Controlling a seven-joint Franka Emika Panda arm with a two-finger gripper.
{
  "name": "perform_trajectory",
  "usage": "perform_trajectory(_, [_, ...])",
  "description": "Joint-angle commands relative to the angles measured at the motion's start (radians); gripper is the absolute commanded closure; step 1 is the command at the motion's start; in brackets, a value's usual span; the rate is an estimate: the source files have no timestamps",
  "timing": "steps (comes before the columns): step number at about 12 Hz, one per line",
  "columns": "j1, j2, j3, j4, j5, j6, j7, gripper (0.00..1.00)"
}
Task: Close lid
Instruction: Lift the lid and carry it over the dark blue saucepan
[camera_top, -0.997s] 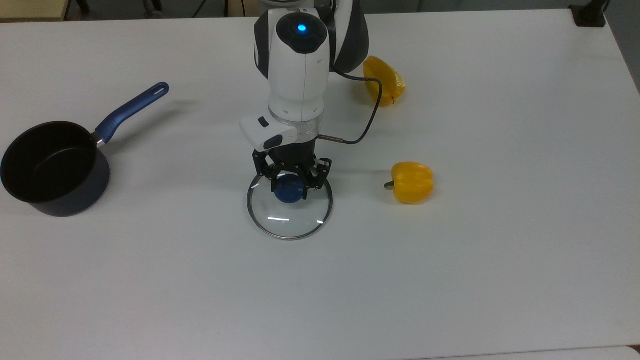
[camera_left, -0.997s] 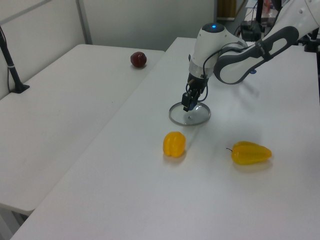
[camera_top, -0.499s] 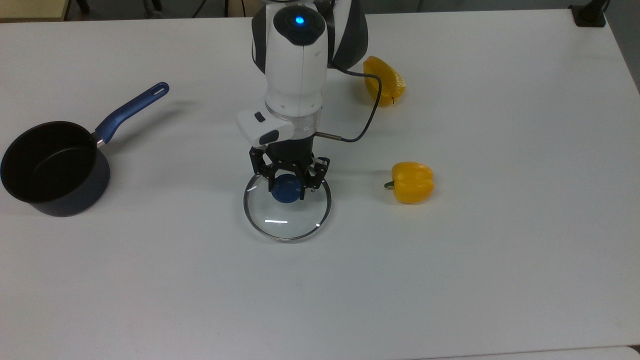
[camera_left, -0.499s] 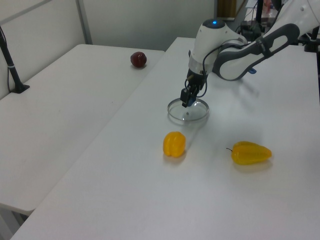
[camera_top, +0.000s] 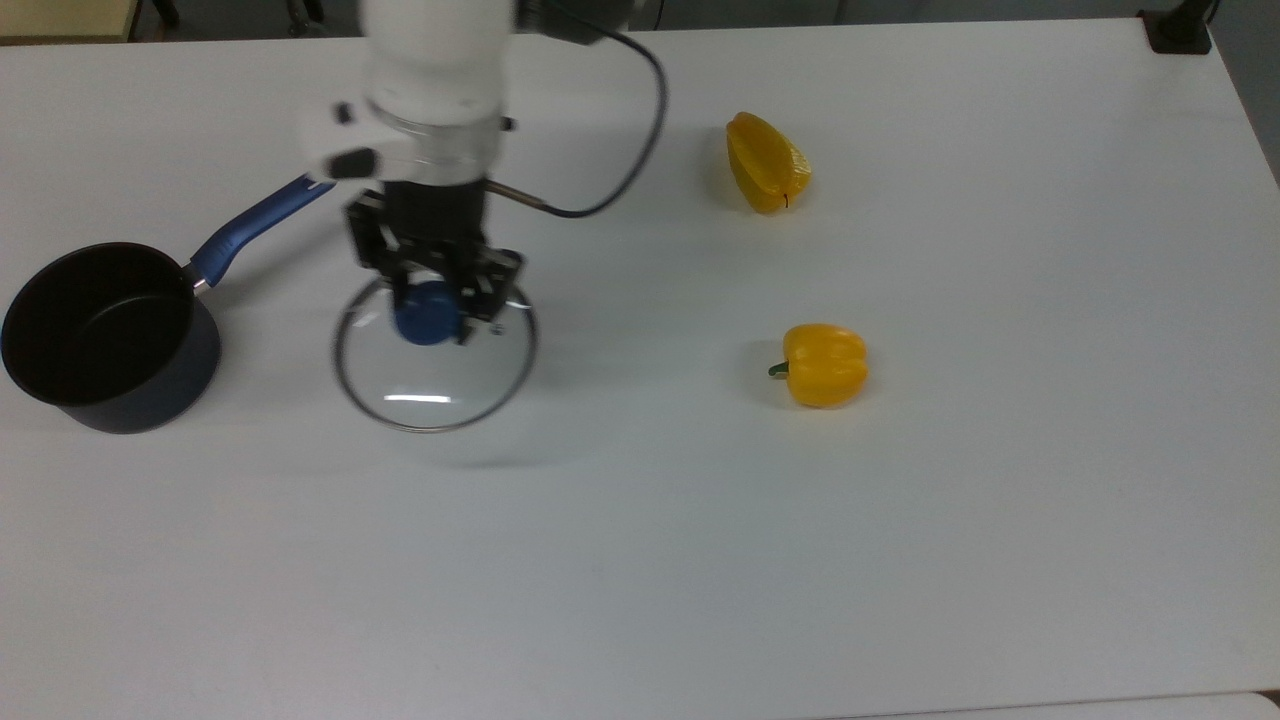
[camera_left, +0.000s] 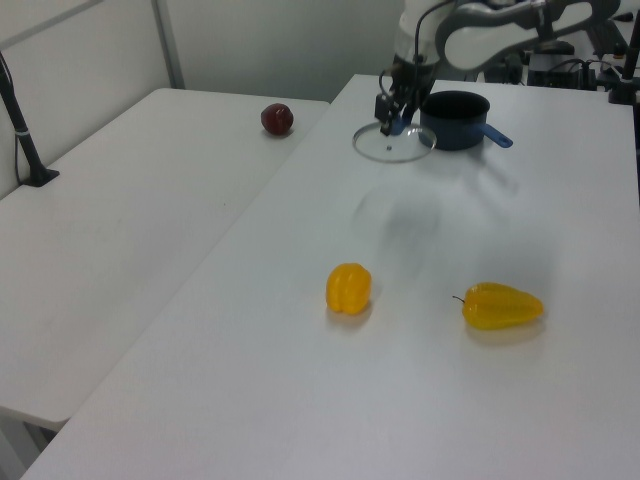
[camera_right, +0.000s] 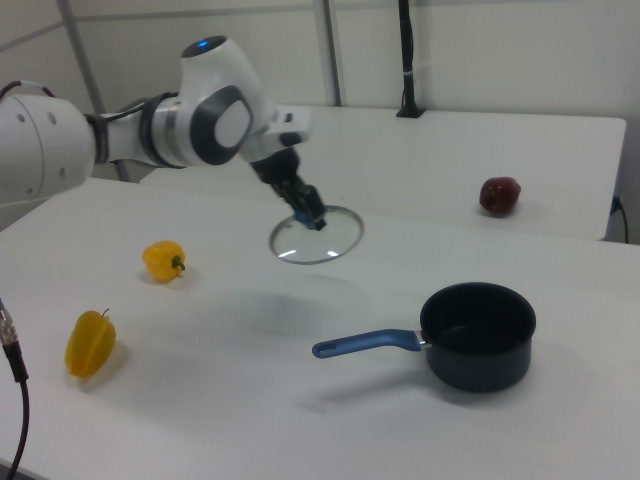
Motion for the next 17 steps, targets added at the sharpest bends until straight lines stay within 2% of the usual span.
perform_trajectory(1, [-0.134,0.008,0.003,0.034,-0.002,-0.015,-0.118,0.61])
perform_trajectory(3, [-0.226,0.026,0.006,0.074,0.004,-0.012,-0.192,0.61])
perform_trajectory(6, [-0.346,0.095,0.011,0.162,0.087,-0.009,-0.319,0.61])
perform_trajectory(9, [-0.427,0.114,0.011,0.162,0.156,0.026,-0.396,0.61])
perform_trajectory(11, [-0.456,0.125,0.011,0.154,0.187,0.056,-0.427,0.61])
perform_trajectory(17, [-0.461,0.165,0.012,0.142,0.191,0.1,-0.452,0.61])
